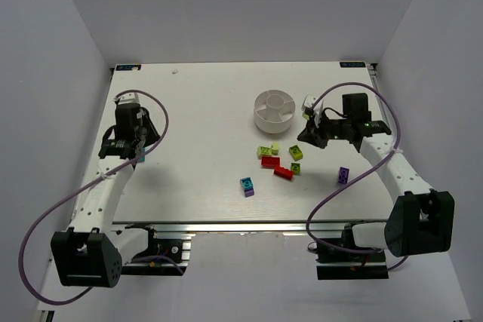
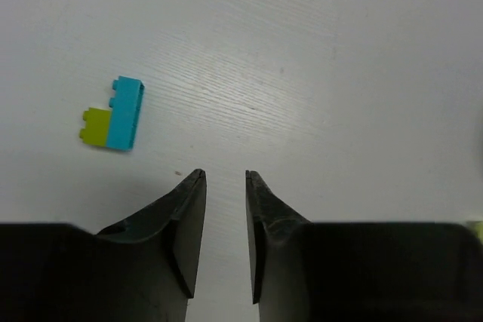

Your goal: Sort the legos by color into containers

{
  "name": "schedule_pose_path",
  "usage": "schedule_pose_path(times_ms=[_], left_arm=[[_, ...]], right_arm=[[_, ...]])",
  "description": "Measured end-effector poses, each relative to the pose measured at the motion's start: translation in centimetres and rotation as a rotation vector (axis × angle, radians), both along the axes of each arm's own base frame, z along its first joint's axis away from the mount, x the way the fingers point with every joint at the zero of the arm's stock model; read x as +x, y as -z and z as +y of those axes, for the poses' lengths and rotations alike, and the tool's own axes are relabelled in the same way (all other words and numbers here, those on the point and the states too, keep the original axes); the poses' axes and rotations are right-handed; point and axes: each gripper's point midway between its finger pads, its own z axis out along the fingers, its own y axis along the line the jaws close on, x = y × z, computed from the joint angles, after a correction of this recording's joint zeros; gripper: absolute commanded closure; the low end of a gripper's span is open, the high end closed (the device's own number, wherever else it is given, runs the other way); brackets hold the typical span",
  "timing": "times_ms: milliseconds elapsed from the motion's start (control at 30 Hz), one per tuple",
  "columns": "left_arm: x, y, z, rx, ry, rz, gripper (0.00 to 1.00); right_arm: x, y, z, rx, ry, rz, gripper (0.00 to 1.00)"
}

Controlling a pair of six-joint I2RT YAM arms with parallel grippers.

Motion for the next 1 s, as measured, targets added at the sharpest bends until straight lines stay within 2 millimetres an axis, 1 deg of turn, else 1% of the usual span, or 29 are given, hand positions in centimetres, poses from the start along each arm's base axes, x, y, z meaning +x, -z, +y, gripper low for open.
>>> schedule_pose_path(times_ms=[33,67,100,133,167,200,267,333,367,400,533,600,767,1000], left_arm=[[0.2,0.3,0.2,0.016,0.001,0.017,0.71],[0.4,0.9,0.4,0.031,-0.001,0.042,0.71],[0.6,1.5,0.7,0.049,-0.004,0.073,0.67],[0.9,2.2,0.9,0.066,-0.005,0.107,0.48],[1.1,3.1,1.3,0.089,-0.011,0.144,0.39],[1.2,3.9,1.6,0.109,-0.012,0.181,0.34],[1.6,5.4,2.4,0.152,-0.033,0.255,0.29],[1.9,6.9,3.4,0.206,-0.056,0.325,0.28],[1.9,7.4,3.7,0.227,-0.062,0.350,0.28],[1.9,7.7,4.1,0.249,-0.070,0.374,0.28],[3.4,8.8,5.2,0.317,-0.088,0.426,0.28],[3.8,9.6,5.7,0.337,-0.092,0.454,0.28],[3.9,11.5,6.6,0.350,-0.079,0.516,0.28],[4.1,12.8,8.8,0.332,-0.087,0.552,0.29]], right_arm=[[-0.5,-0.1,0.6,0.015,-0.038,0.001,0.99],[-1.0,-0.2,1.1,0.031,-0.066,0.006,0.91],[-1.5,-0.3,1.8,0.046,-0.096,0.012,0.55],[-2.0,-0.4,2.5,0.060,-0.124,0.022,0.44],[-2.4,-0.4,3.0,0.067,-0.146,0.024,0.39],[-2.7,-0.4,3.5,0.074,-0.163,0.029,0.35],[-3.1,-0.4,4.3,0.088,-0.191,0.037,0.34],[-3.3,0.0,4.6,0.104,-0.196,0.055,0.33],[-3.3,0.1,4.7,0.107,-0.195,0.062,0.33],[-3.3,0.2,4.7,0.111,-0.194,0.069,0.33],[-3.0,0.8,4.9,0.115,-0.191,0.093,0.33],[-3.0,1.0,4.9,0.114,-0.189,0.099,0.32],[-2.9,1.1,4.9,0.113,-0.188,0.099,0.32],[-2.9,1.4,4.7,0.102,-0.179,0.104,0.32]])
